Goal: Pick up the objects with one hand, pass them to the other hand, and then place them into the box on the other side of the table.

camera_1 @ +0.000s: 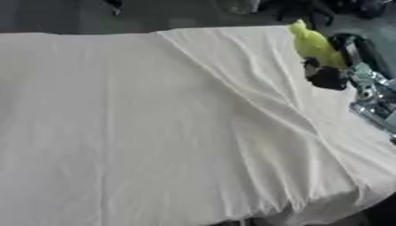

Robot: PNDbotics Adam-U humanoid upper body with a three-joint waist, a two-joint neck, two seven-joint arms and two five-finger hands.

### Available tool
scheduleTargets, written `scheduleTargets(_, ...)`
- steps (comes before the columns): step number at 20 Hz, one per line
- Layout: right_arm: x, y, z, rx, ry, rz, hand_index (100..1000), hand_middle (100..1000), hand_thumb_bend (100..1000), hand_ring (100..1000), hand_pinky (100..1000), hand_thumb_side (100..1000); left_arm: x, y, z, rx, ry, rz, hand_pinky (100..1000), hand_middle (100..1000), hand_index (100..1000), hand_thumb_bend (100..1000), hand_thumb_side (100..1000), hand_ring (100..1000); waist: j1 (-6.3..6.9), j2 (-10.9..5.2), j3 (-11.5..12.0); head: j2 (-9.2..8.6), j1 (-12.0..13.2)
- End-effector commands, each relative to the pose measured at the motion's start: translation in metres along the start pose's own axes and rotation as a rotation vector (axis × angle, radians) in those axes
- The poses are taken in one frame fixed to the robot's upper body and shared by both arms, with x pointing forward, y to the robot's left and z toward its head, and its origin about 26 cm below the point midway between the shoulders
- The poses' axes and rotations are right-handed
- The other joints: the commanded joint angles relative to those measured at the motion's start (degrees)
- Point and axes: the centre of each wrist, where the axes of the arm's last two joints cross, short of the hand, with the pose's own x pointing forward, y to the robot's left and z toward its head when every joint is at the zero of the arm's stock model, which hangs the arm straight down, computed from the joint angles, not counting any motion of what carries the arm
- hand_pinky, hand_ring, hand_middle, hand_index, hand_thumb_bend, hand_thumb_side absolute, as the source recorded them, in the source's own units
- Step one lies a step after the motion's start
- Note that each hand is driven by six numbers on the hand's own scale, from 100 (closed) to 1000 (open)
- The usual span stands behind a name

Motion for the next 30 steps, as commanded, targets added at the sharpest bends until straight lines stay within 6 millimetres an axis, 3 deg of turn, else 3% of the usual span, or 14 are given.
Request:
scheduleTargets(1, 0.022, -0.016, -0.010, -0.386, 0.189, 0.230, 570, 466, 100, 535, 629, 100, 0.009, 0.015, -0.006, 0.029, -0.037, -0.030, 896, 720, 816, 100, 744, 780, 0.24, -1.68, 0.11, 0.88, 0.43)
scheduleTargets(10, 0.051, -0.022, -0.017, -0.403, 0.079, 0.089, 565, 461, 100, 527, 623, 155, 0.013, 0.029, -0.015, 0.073, -0.051, -0.048, 891, 717, 813, 100, 715, 777, 0.66, -3.55, 0.50, 2.37, 0.82)
scheduleTargets(20, 0.062, -0.016, -0.017, -0.392, -0.006, 0.019, 557, 455, 100, 517, 613, 291, 0.029, 0.057, -0.041, 0.118, -0.095, -0.121, 885, 718, 814, 100, 694, 777, 1.01, -4.44, 0.83, 2.84, 1.43)
scheduleTargets(26, 0.071, -0.012, -0.017, -0.367, -0.055, -0.035, 553, 451, 100, 512, 609, 397, 0.033, 0.060, -0.048, 0.072, -0.085, -0.112, 882, 716, 812, 100, 705, 774, 1.02, -4.88, 1.18, 2.85, 2.16)
scheduleTargets(30, 0.074, -0.003, -0.015, -0.342, -0.078, -0.073, 552, 449, 100, 511, 627, 418, 0.037, 0.061, -0.052, 0.017, -0.066, -0.111, 882, 717, 814, 100, 715, 774, 0.86, -5.11, 1.29, 2.85, 2.48)
